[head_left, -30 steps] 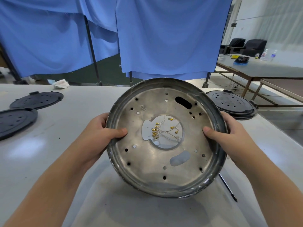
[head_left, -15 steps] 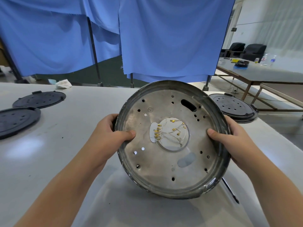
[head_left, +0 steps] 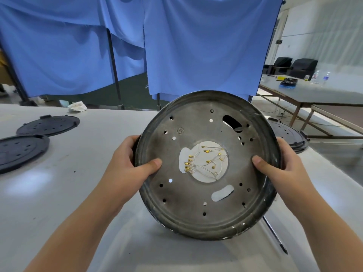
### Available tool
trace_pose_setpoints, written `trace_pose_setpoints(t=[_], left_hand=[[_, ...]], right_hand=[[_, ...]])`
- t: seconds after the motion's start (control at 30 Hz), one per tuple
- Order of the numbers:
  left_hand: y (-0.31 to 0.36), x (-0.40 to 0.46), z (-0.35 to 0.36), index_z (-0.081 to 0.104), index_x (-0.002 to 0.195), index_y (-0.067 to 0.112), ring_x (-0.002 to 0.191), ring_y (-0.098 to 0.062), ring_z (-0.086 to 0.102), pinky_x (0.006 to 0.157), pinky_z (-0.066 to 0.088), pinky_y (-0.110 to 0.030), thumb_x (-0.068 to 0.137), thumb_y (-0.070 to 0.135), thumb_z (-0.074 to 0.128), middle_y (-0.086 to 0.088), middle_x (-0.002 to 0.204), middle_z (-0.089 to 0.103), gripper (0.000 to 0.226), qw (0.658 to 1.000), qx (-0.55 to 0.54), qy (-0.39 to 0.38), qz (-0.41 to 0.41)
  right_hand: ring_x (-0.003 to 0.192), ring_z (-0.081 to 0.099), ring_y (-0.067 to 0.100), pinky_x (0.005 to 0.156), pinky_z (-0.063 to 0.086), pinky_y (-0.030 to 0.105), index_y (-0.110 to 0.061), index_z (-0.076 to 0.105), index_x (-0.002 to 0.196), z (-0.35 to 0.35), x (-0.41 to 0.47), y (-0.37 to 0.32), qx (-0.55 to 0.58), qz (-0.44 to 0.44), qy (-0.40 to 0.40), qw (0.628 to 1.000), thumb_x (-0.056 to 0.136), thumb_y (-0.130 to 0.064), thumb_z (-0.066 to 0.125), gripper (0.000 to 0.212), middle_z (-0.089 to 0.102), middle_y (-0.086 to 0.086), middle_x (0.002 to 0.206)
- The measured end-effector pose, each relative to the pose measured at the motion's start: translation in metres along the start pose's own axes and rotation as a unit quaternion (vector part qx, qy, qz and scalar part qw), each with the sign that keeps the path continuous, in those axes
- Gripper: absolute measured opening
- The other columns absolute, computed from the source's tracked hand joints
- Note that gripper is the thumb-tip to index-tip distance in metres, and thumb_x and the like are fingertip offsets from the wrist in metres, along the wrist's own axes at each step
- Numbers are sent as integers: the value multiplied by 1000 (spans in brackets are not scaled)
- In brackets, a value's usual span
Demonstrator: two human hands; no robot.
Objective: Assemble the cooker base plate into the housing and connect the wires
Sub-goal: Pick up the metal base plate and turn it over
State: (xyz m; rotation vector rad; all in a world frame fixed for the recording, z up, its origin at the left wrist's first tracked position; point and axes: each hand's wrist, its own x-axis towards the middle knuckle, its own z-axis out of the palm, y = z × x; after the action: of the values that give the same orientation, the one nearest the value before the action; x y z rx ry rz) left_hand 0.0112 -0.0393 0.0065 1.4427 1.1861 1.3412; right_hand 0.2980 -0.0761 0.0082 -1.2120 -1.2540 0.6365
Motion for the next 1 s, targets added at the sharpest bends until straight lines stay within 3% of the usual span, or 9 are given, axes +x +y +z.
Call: trace_pose_setpoints(t=[0.1, 0.23, 0.43, 0.57, 0.67, 0.73, 0.87, 1.0], left_hand=[[-1, 0, 0, 61, 102, 29, 78, -10, 71, 68, 56, -30, 80, 4, 74, 13, 83, 72, 36, 1000, 3, 1, 1], [-1, 0, 0, 61, 101, 32, 78, -9, 71, 65, 56, -26, 80, 4, 74, 14, 84, 72, 38, 1000, -1, 1, 4], [0, 1, -3, 63, 100, 28, 77, -11, 72, 58, 56, -20, 80, 0, 73, 9, 84, 74, 37, 1000, -12, -2, -12], [4, 6, -10, 66, 101, 22, 80, -18, 73, 67, 56, -31, 77, -4, 73, 3, 84, 75, 36, 998, -19, -3, -54], [7, 12, -16, 66, 104, 10, 83, -30, 72, 76, 56, -42, 77, -8, 71, -11, 91, 74, 32, 994, -7, -24, -106], [8, 16, -20, 67, 100, 5, 81, -31, 73, 75, 57, -41, 78, -10, 69, -17, 93, 74, 27, 990, 9, -48, -135], [10, 26, -28, 68, 96, 3, 73, -25, 74, 57, 57, -27, 78, -7, 70, -13, 85, 76, 21, 976, 61, -101, -185], [9, 38, -28, 66, 103, -1, 84, -31, 73, 75, 57, -36, 79, -4, 71, -17, 91, 75, 25, 948, 118, -144, -257]], right_hand=[[87, 68, 10, 75, 53, 28, -33, 60, 98, 0, 0, 0, -4, 2, -3, 1000, 85, -3, 66, 33, 71, -8, 93], [84, 67, 4, 68, 51, 17, -35, 60, 95, -1, 0, 0, -9, -4, -6, 1000, 85, -4, 66, 33, 70, -13, 90], [77, 68, 5, 59, 54, 14, -32, 62, 95, -3, -2, -4, 1, 8, -11, 1000, 84, -3, 67, 32, 71, -12, 85], [72, 70, 16, 57, 60, 27, -39, 67, 83, -2, -1, -14, 0, 45, -30, 999, 83, -3, 68, 36, 72, -6, 83], [63, 70, 20, 58, 61, 40, -40, 64, 78, 1, 5, -18, -36, 97, -48, 993, 83, -8, 69, 34, 71, -9, 73], [64, 70, 19, 65, 60, 43, -38, 61, 83, 1, 9, -20, -65, 133, -69, 987, 83, -11, 71, 29, 70, -6, 73], [84, 71, 29, 84, 56, 51, -26, 58, 108, -1, 16, -22, -147, 213, -137, 956, 82, -16, 73, 31, 70, 6, 98], [88, 71, 33, 81, 58, 48, -17, 57, 107, 2, 21, -20, -216, 273, -199, 916, 83, -17, 71, 27, 70, 15, 99]])
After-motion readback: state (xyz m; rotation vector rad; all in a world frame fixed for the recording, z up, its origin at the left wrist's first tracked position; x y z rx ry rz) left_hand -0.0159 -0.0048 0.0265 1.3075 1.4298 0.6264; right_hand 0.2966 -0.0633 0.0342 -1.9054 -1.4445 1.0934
